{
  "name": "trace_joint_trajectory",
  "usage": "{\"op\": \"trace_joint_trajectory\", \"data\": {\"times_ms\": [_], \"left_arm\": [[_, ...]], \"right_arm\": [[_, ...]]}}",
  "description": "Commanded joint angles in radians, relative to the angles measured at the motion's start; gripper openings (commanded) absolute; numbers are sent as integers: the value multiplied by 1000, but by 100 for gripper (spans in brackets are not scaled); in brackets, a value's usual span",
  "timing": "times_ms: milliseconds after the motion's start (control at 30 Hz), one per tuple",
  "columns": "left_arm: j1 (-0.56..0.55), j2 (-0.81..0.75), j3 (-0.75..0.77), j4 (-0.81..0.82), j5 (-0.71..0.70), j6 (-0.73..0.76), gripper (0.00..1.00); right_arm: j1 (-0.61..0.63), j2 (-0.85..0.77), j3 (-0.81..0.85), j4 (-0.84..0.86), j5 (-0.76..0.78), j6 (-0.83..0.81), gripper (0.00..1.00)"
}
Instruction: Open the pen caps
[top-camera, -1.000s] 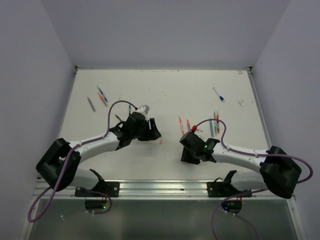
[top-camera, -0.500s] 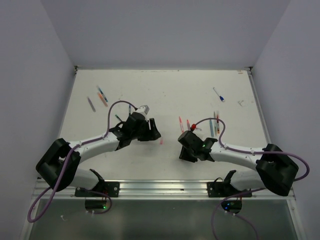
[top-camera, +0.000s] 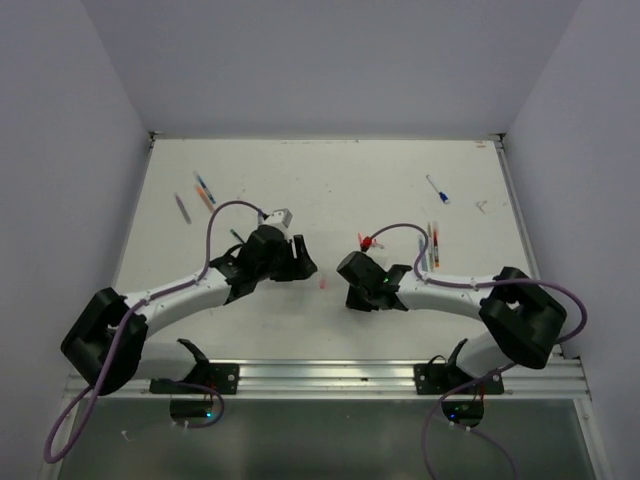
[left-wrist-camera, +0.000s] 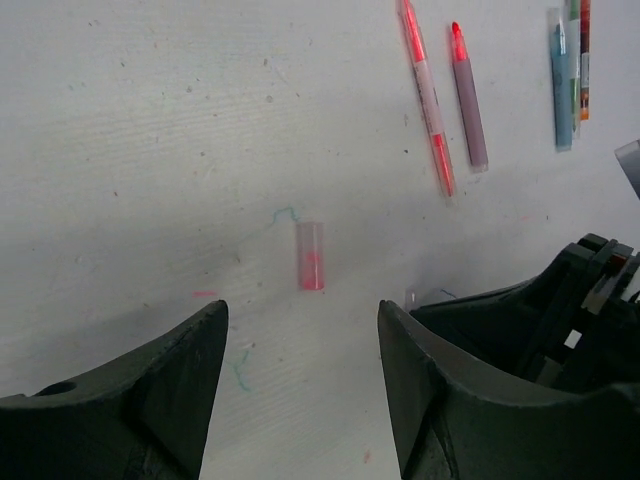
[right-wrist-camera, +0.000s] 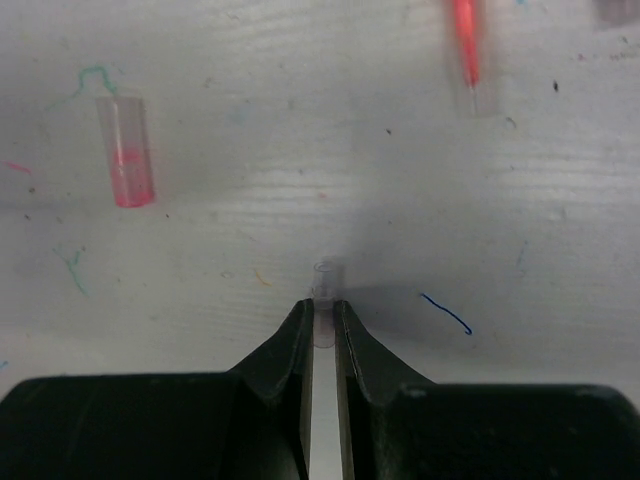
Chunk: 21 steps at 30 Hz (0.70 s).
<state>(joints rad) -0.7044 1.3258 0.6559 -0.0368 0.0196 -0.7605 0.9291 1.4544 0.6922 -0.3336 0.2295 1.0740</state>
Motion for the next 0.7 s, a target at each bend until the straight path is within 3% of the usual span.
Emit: {"op": "trace_joint_trajectory", "data": {"times_ms": [0, 267, 667], "left_arm": [[10, -75, -3, -46, -95, 38, 65], [31, -149, 13, -152, -217, 55, 64], [164, -180, -21, -155, -153, 89, 74]], "right_arm": [[1, 113, 67, -47, 100, -85, 11], [-10, 303, 228, -10, 53, -160, 12], [-56, 327, 219, 50, 21, -198, 18]]}}
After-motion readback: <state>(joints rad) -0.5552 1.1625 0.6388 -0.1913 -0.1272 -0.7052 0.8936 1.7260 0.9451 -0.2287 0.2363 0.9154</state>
